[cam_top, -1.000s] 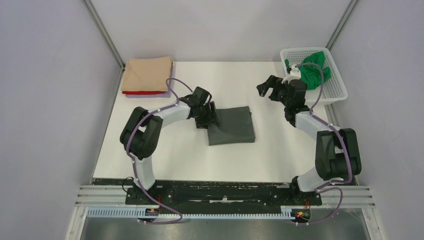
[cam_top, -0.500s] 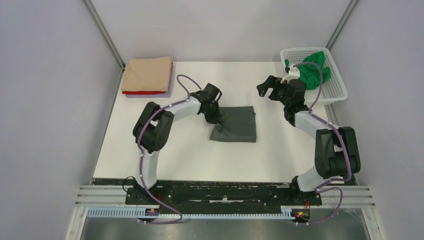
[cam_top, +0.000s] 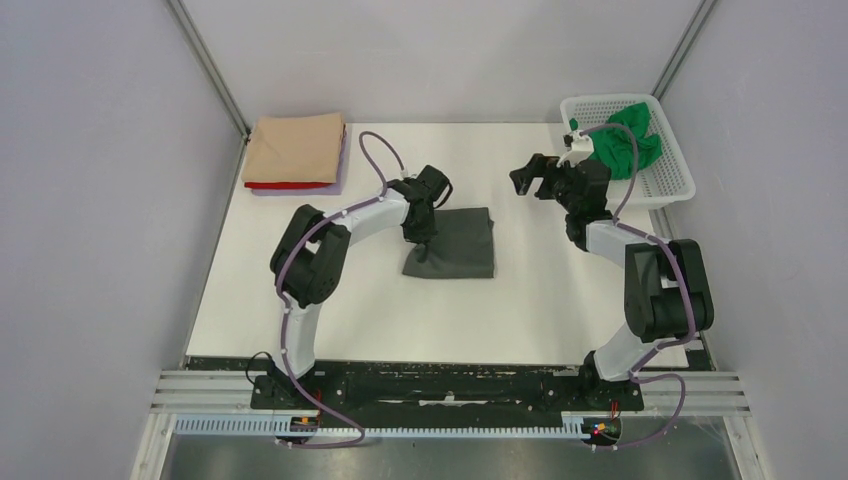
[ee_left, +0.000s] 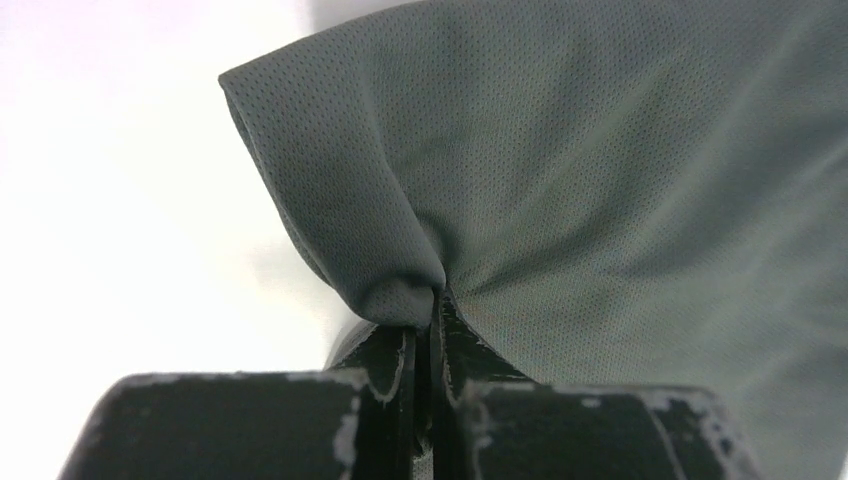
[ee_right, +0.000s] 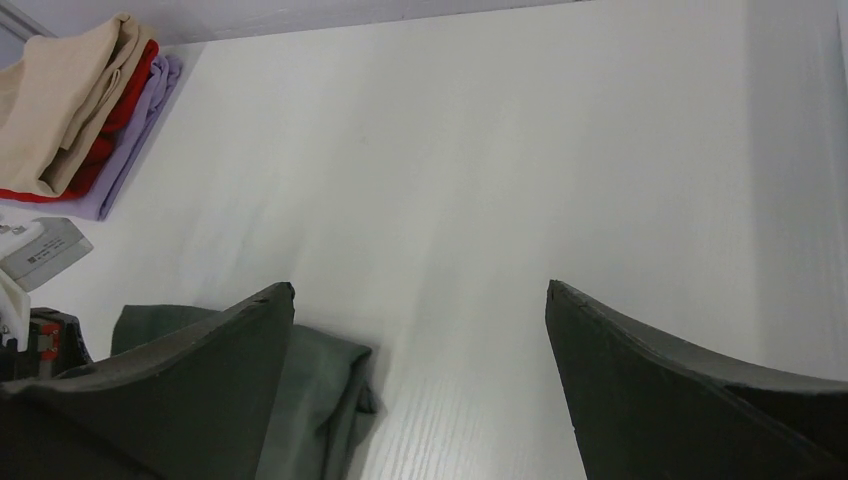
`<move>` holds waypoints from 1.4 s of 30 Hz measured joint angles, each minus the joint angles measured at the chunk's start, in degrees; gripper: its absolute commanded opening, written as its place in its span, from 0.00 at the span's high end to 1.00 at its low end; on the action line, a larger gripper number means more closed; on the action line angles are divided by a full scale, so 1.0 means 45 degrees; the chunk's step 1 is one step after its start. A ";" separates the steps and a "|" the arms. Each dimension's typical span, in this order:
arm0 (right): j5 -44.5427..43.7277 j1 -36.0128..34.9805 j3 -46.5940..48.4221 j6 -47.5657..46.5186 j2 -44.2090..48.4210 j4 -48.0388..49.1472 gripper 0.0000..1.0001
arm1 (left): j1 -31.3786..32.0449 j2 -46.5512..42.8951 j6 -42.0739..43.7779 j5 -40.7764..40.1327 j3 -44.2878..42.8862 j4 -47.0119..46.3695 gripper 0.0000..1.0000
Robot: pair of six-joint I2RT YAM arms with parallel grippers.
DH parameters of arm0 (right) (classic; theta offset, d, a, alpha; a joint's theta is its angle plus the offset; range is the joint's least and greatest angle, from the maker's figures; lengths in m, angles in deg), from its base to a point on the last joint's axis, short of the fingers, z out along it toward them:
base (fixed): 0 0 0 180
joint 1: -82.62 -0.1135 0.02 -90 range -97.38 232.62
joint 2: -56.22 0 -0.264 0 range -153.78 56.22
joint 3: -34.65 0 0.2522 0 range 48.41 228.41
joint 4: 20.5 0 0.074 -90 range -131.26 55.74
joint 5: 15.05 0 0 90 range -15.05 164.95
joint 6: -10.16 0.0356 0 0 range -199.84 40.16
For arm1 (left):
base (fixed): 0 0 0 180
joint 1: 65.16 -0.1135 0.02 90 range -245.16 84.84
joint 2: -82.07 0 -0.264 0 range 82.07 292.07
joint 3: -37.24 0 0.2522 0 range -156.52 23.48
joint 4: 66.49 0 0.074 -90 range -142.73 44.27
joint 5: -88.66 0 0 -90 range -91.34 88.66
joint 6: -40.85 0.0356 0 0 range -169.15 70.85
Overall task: Fold and stack the t-shirts
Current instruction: Put the neatly folded tshirt into the corner of the board with the left arm
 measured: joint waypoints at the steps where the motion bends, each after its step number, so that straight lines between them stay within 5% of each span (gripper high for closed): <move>1: 0.0073 0.0053 0.0000 0.0024 -0.0068 0.0063 0.02 | -0.0024 0.0000 0.0151 -0.0452 -0.0083 0.0262 0.98; 15: 0.0287 0.0656 -0.0695 0.0049 -0.0058 0.0699 0.02 | -0.0617 0.0937 0.3891 -0.6800 -0.2297 0.3065 0.98; 42: -0.0058 0.0486 -0.2040 0.0223 0.0301 0.3230 0.02 | -0.3245 0.2084 0.9588 -0.9058 -0.5887 0.1112 0.98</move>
